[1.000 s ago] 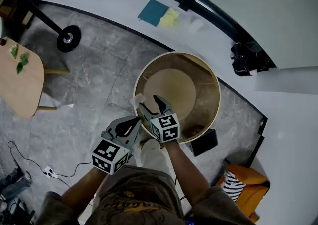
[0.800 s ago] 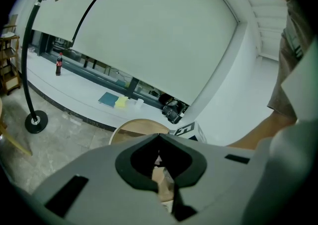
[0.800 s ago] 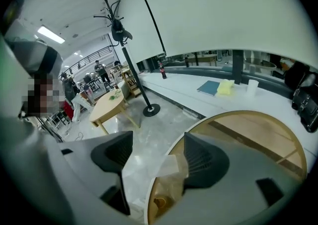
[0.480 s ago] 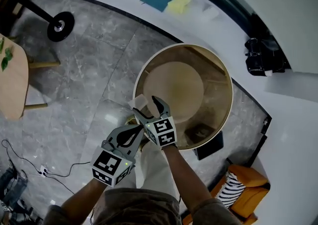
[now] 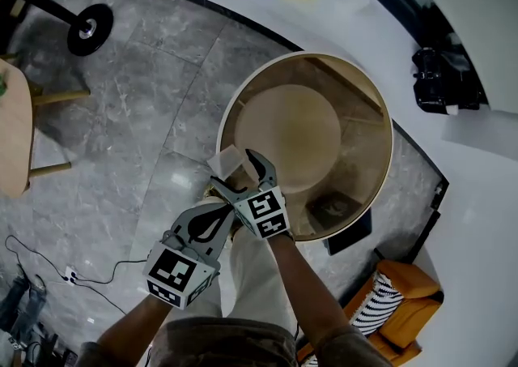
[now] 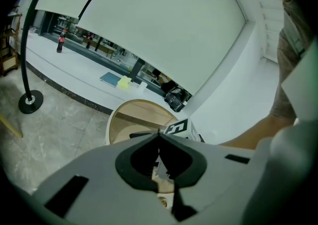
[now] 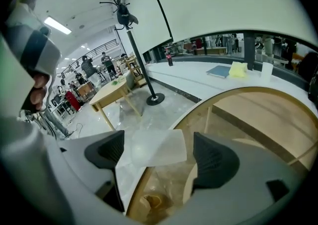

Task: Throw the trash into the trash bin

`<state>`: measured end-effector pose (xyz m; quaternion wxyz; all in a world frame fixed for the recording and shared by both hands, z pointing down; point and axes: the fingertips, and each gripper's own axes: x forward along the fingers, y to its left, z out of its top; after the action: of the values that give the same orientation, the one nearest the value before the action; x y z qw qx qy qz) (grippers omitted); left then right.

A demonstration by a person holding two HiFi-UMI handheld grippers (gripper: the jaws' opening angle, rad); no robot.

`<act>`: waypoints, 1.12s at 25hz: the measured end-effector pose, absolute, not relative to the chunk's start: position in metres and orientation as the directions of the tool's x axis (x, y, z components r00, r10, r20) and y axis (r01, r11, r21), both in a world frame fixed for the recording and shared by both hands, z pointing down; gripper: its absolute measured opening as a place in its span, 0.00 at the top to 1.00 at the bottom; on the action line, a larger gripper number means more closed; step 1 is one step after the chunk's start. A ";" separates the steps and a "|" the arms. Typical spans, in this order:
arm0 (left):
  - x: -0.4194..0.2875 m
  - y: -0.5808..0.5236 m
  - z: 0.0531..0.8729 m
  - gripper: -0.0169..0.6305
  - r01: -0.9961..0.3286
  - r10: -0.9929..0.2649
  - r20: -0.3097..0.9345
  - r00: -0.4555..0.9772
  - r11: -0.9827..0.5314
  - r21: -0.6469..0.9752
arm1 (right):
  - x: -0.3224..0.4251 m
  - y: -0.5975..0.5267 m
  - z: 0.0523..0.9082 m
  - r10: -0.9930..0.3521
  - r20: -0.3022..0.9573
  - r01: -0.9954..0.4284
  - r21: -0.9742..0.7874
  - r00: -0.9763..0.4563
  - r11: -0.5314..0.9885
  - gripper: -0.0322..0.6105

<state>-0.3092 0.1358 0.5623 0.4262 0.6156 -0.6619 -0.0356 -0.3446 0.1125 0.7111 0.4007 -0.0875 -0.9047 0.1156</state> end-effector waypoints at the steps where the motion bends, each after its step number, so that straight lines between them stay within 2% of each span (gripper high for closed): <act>1: -0.308 0.135 0.564 0.95 -0.784 -0.845 0.521 0.123 0.239 0.573 | -0.345 0.113 0.712 0.252 0.705 0.064 -0.283 -0.663 0.957 0.28; 10: -0.306 0.129 0.567 0.95 -0.778 -0.844 0.520 0.130 0.238 0.581 | -0.346 0.121 0.720 0.272 0.715 0.046 -0.320 -0.644 0.946 0.29; 13: -0.303 0.127 0.569 0.95 -0.778 -0.842 0.522 0.136 0.235 0.583 | -0.347 0.115 0.719 0.261 0.705 0.007 -0.341 -0.660 0.940 0.30; 14: -0.302 0.127 0.569 0.95 -0.778 -0.841 0.522 0.139 0.233 0.583 | -0.347 0.113 0.718 0.257 0.699 -0.007 -0.352 -0.667 0.936 0.33; 28: -0.288 0.122 0.569 0.95 -0.789 -0.834 0.525 0.172 0.202 0.580 | -0.345 0.103 0.706 0.223 0.668 -0.043 -0.357 -0.710 0.933 0.35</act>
<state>-0.2879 0.1221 0.5685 0.4333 0.6310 -0.6430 -0.0257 -0.3453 0.1026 0.7057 0.3773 -0.0494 -0.9078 0.1762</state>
